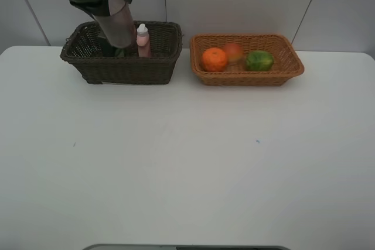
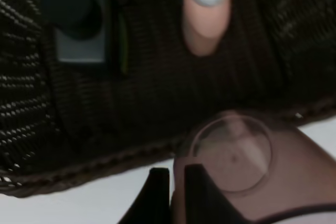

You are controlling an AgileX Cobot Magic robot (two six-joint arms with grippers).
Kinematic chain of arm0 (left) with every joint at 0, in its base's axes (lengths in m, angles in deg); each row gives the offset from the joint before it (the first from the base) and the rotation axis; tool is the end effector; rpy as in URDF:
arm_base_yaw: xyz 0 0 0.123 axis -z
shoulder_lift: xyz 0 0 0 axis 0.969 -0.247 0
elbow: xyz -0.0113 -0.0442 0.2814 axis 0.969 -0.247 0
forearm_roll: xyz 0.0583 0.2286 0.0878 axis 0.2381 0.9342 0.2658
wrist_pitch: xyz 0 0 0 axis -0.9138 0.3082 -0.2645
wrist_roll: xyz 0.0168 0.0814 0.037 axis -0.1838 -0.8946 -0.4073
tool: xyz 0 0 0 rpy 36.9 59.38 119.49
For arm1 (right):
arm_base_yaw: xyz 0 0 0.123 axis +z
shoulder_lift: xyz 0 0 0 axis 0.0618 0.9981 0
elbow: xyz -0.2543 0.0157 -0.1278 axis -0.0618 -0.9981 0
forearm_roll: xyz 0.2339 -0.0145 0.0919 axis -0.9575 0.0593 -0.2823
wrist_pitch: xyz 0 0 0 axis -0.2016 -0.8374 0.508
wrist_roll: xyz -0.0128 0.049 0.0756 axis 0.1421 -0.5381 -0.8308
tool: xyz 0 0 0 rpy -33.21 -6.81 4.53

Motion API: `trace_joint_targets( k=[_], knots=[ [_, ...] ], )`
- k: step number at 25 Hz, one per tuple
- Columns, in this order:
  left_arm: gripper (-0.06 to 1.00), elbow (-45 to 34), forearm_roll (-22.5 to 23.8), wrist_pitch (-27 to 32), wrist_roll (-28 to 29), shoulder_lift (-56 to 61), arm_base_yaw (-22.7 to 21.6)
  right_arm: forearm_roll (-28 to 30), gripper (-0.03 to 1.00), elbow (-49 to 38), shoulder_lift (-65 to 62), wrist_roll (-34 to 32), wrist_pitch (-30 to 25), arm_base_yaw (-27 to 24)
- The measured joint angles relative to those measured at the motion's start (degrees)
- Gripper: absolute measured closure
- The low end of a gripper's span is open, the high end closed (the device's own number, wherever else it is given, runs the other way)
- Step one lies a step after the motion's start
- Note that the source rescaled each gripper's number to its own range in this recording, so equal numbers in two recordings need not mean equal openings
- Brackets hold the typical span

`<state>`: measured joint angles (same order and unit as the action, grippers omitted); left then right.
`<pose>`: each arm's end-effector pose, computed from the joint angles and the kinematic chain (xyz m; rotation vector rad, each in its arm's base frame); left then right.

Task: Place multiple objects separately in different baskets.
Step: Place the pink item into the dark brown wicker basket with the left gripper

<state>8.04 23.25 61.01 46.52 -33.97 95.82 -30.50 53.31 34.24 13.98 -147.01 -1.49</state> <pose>0.3899 -0.1332 0.2775 0.3021 2.6316 -0.0152 -0.0091 -0.0013 0.2851 0.0523 2.0141 -0.1105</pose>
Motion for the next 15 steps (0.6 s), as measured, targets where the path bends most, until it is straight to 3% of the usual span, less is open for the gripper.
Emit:
trace_joint_targets(
  k=[5, 15],
  knots=[
    [0.94, 4.47, 1.48, -0.07, 3.15, -4.1, -1.19, 0.0, 0.23, 0.0, 0.0, 0.0, 0.0, 0.0],
    [0.94, 7.09, 2.77, -4.33, 3.78, -11.68, -2.46, 0.0, 0.23, 0.0, 0.0, 0.0, 0.0, 0.0]
  ],
)
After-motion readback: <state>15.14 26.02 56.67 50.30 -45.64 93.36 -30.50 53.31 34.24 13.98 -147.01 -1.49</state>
